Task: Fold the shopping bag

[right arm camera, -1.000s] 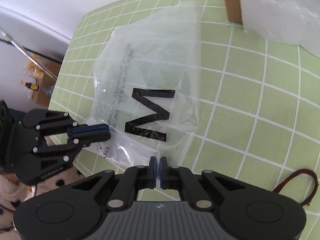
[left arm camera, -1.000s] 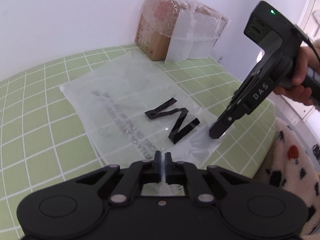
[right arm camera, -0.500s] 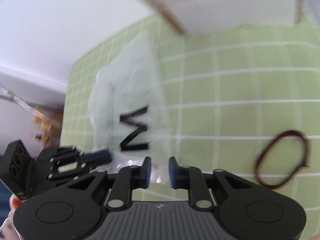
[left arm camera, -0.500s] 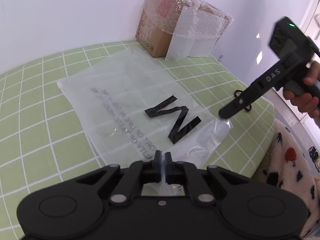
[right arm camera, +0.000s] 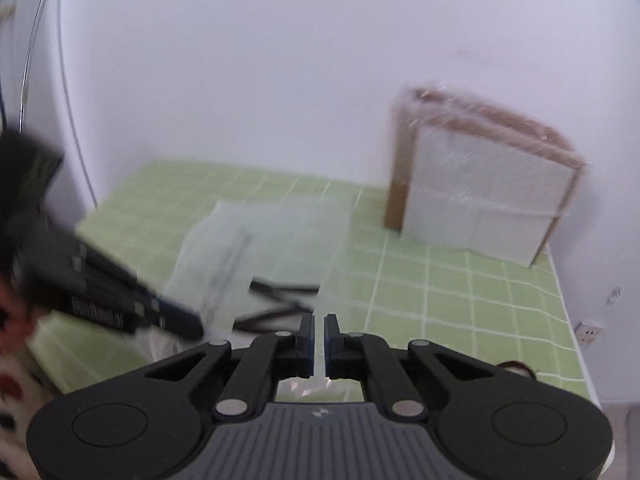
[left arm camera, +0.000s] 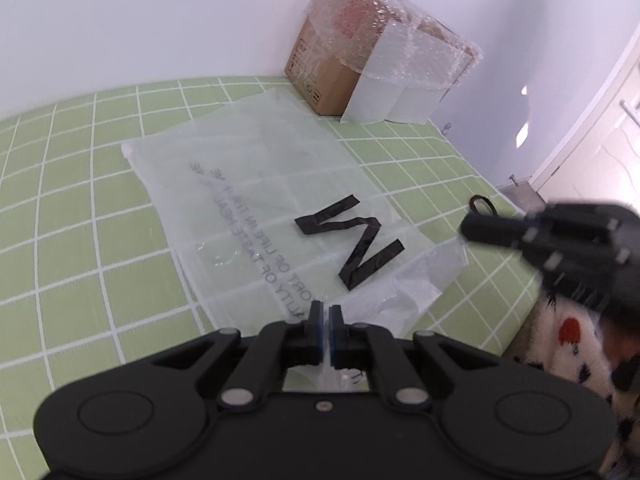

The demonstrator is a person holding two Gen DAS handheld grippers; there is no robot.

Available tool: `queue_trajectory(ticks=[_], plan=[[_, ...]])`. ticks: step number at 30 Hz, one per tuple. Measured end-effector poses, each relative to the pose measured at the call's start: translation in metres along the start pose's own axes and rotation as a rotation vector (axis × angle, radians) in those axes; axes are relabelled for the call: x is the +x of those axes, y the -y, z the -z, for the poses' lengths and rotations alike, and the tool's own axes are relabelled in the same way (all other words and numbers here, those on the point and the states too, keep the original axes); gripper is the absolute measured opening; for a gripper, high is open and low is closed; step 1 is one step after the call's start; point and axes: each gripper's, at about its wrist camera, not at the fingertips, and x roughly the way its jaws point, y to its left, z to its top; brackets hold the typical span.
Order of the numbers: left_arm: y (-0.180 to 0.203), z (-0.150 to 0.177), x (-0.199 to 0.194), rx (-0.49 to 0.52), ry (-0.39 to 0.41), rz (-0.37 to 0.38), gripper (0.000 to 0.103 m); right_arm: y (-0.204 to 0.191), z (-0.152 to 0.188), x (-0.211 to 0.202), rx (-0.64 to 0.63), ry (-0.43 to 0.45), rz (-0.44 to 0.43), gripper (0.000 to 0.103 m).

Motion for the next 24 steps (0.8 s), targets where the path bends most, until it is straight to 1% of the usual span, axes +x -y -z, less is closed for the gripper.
queue_trajectory(ticks=[4,8,11,14,15,17,18,20,21,22,23,24], plan=[[-0.003,0.001,0.000,-0.053,0.005,0.008,0.003,0.001,0.006,0.017,0.014,-0.055,-0.008,0.005],[-0.008,0.003,0.000,-0.115,0.015,0.021,0.003,-0.001,0.006,0.029,0.030,-0.078,-0.006,0.005],[-0.017,0.008,-0.001,-0.219,0.037,0.040,0.002,-0.001,0.009,0.031,0.040,-0.084,-0.005,0.005],[-0.017,0.012,-0.004,-0.299,0.053,0.030,0.002,0.002,0.007,0.034,0.067,-0.102,-0.011,0.005],[-0.014,0.014,-0.007,-0.322,0.065,0.017,0.002,0.003,0.007,0.034,0.073,-0.104,-0.016,0.005],[-0.006,0.014,-0.014,-0.337,0.094,0.016,0.003,0.006,0.007,0.034,0.079,-0.106,-0.027,0.005],[0.000,0.015,-0.018,-0.329,0.119,0.022,0.003,0.007,0.007,0.034,0.083,-0.105,-0.032,0.005],[0.020,0.016,-0.028,-0.248,0.168,0.038,0.007,0.010,0.007,0.035,0.082,-0.104,-0.041,0.005],[0.034,0.016,-0.029,-0.173,0.181,0.019,0.009,0.010,0.007,0.035,0.080,-0.104,-0.044,0.005],[0.048,0.016,-0.026,-0.084,0.171,-0.028,0.010,0.011,0.007,0.035,0.079,-0.104,-0.046,0.005],[0.054,0.016,-0.021,-0.038,0.157,-0.061,0.010,0.012,0.007,0.036,0.079,-0.105,-0.049,0.005],[0.057,0.016,-0.014,-0.019,0.145,-0.108,0.010,0.012,0.007,0.036,0.079,-0.105,-0.051,0.005]])
